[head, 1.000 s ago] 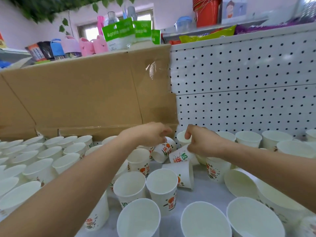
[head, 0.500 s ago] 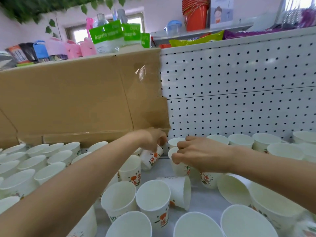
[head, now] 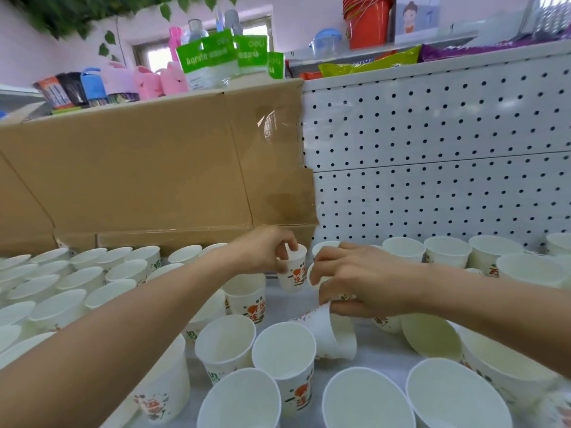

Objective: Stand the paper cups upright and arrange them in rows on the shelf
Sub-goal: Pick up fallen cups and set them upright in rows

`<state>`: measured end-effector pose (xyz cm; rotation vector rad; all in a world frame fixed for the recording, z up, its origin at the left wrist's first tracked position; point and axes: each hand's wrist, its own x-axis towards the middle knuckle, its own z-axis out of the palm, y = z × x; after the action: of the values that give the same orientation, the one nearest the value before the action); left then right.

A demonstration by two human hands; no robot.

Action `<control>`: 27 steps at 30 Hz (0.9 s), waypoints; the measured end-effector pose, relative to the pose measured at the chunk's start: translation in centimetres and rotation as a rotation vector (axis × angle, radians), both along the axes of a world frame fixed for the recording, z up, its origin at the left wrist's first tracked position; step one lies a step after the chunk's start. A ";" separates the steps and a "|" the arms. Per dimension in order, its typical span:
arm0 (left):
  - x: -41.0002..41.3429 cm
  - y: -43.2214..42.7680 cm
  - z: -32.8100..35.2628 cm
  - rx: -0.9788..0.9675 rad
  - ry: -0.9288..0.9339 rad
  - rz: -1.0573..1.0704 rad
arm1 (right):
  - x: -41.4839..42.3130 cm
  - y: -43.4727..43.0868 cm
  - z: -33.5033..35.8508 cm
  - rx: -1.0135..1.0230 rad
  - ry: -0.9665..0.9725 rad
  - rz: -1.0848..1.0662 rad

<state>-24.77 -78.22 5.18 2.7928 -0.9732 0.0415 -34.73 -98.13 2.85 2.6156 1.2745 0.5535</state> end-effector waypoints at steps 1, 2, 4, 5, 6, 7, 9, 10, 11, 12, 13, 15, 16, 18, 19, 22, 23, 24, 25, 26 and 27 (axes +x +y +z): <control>-0.4 0.4 0.5 -0.032 -0.004 -0.009 | 0.2 0.3 0.2 0.021 -0.014 -0.011; -0.8 0.9 1.1 -0.078 -0.022 -0.021 | 0.3 0.6 0.4 0.027 -0.018 -0.051; -2.0 1.7 2.0 -0.196 -0.065 -0.052 | 0.8 1.4 1.1 -0.020 0.025 -0.206; -2.6 2.0 2.2 -0.247 -0.065 -0.063 | 1.2 1.7 1.5 -0.061 0.076 -0.289; -3.3 2.2 2.3 -0.283 -0.047 -0.070 | 1.5 2.1 1.8 -0.087 0.145 -0.351; -4.0 2.3 2.3 -0.300 -0.022 -0.074 | 1.9 2.6 2.1 -0.086 0.226 -0.395; -5.1 2.4 2.2 -0.301 0.013 -0.084 | 2.5 3.3 2.5 -0.015 0.375 -0.439; -5.6 2.4 2.2 -0.291 0.019 -0.092 | 2.7 3.6 2.7 0.020 0.425 -0.445; -5.9 2.4 2.1 -0.276 0.020 -0.097 | 2.8 3.6 3.0 0.050 0.460 -0.446; -6.3 2.4 2.1 -0.261 0.021 -0.099 | 2.6 3.5 3.4 0.090 0.476 -0.441; -6.6 2.4 2.1 -0.248 0.021 -0.100 | 2.5 3.0 3.9 0.143 0.474 -0.431; -7.0 2.2 1.9 -0.228 0.016 -0.108 | 2.1 1.3 4.8 0.243 0.436 -0.443; -7.1 2.0 1.7 -0.221 0.008 -0.114 | 1.7 0.1 5.2 0.275 0.425 -0.469; -7.1 1.0 1.4 -0.199 -0.022 -0.135 | 1.0 -2.3 5.7 0.318 0.435 -0.537; -7.0 0.3 1.3 -0.189 -0.035 -0.148 | 0.5 -3.4 5.7 0.329 0.442 -0.566; -6.9 -2.5 0.8 -0.137 0.015 -0.189 | -0.9 -5.9 5.5 0.322 0.430 -0.658; -6.9 -3.3 0.5 -0.092 0.035 -0.210 | -1.2 -6.6 5.4 0.307 0.427 -0.687; -6.9 -4.0 0.3 -0.034 0.035 -0.230 | -1.5 -7.2 5.2 0.292 0.425 -0.708; -6.7 -4.5 0.0 0.025 0.017 -0.242 | -1.8 -7.8 5.0 0.284 0.422 -0.722; -6.5 -4.7 -0.3 0.079 -0.015 -0.244 | -2.2 -8.4 4.9 0.285 0.420 -0.728; -6.1 -4.7 -0.5 0.128 -0.050 -0.235 | -2.6 -8.9 4.8 0.289 0.419 -0.731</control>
<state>-30.91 -82.93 4.69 2.7803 -1.3549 0.0173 -37.35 -107.02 7.66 3.2596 0.2223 0.0579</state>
